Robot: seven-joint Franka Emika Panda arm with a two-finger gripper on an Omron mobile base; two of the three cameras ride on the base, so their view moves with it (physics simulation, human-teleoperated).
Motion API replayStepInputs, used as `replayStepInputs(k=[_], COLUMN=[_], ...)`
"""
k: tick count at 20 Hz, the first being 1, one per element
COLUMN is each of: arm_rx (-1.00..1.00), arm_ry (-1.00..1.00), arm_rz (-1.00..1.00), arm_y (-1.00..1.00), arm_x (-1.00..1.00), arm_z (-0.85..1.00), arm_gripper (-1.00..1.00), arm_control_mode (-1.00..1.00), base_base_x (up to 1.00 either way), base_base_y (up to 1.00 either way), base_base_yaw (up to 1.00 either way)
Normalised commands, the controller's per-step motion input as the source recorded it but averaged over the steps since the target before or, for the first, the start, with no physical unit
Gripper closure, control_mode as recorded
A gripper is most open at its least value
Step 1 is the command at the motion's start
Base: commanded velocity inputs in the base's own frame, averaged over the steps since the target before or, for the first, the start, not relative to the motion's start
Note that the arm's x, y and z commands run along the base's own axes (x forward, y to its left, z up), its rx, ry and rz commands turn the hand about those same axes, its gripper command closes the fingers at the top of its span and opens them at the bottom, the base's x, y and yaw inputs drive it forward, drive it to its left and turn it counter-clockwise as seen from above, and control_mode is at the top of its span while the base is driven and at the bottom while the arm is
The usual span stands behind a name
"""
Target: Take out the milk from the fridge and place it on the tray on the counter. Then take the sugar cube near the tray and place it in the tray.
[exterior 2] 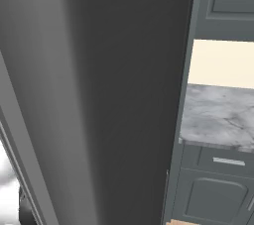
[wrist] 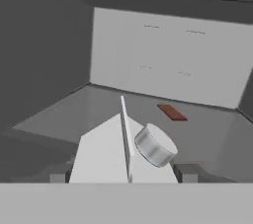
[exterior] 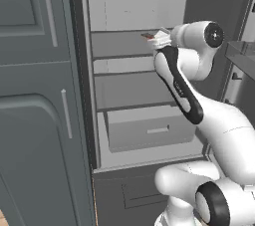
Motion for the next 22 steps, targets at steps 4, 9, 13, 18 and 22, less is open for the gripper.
replayStepInputs(k=[4, 9, 13, 18, 22], arm_rx=[0.01, 0.00, 0.00, 0.00, 0.00], arm_ry=[0.24, 0.11, 0.06, 0.08, 0.00], arm_rz=[0.00, 0.00, 0.00, 0.00, 0.00], arm_y=[0.00, 0.00, 0.00, 0.00, 0.00], arm_x=[-1.00, -0.91, -0.54, -0.61, 0.00], arm_z=[-0.02, -0.42, -0.61, -0.57, 0.00], arm_gripper=[1.00, 1.00, 1.00, 1.00, 1.00], arm_control_mode=[-1.00, -1.00, -1.00, -1.00, 1.00], base_base_x=[0.00, 0.00, 0.00, 0.00, -1.00], base_base_y=[0.00, 0.00, 0.00, 0.00, 0.21], base_base_yaw=[0.00, 0.00, 0.00, 0.00, 0.00])
